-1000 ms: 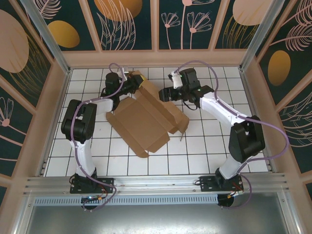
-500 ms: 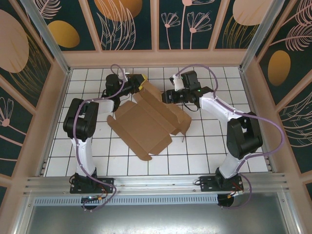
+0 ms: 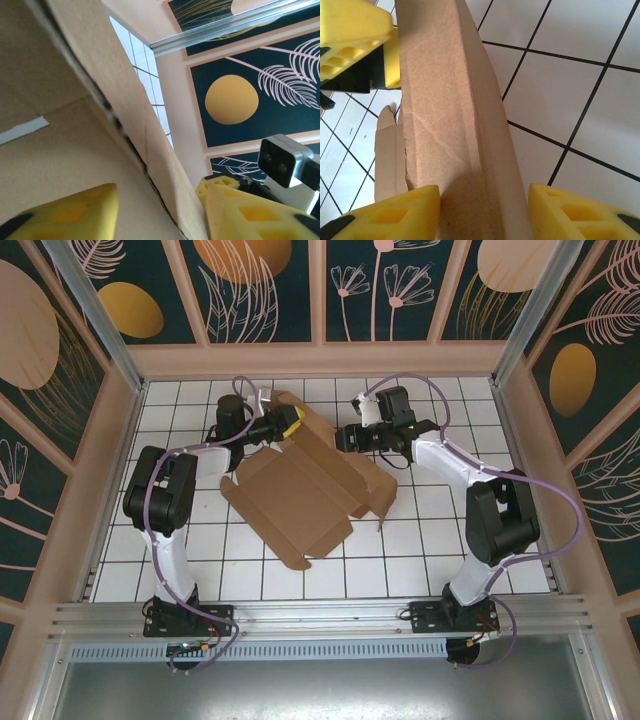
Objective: Fold the paper box
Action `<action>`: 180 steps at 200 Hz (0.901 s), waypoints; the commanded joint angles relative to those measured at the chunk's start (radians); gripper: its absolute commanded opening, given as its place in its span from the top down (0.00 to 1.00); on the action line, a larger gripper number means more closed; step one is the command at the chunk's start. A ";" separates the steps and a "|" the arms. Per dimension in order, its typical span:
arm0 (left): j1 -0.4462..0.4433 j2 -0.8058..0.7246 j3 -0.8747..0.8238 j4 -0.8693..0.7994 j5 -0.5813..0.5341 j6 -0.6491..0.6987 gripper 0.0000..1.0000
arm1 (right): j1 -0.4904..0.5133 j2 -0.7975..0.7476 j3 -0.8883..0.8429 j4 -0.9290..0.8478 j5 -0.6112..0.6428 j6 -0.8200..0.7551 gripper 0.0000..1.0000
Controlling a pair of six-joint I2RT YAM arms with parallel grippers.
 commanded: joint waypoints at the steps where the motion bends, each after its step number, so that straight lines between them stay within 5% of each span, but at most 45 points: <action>1: -0.009 -0.018 -0.042 0.147 0.009 -0.076 0.46 | -0.007 0.012 -0.025 -0.008 -0.011 -0.019 0.50; 60: -0.058 -0.007 -0.039 0.210 0.009 -0.123 0.53 | -0.008 0.020 -0.009 -0.020 -0.025 -0.021 0.50; 110: -0.059 0.024 0.027 0.070 0.016 -0.033 0.60 | -0.009 0.013 -0.014 -0.033 -0.029 -0.029 0.51; 148: -0.057 0.061 0.072 0.055 0.025 -0.033 0.83 | -0.010 0.005 -0.012 -0.046 -0.029 -0.039 0.50; 180: -0.057 0.036 0.020 0.135 -0.058 -0.102 0.96 | -0.009 -0.026 0.022 -0.074 0.025 -0.026 0.39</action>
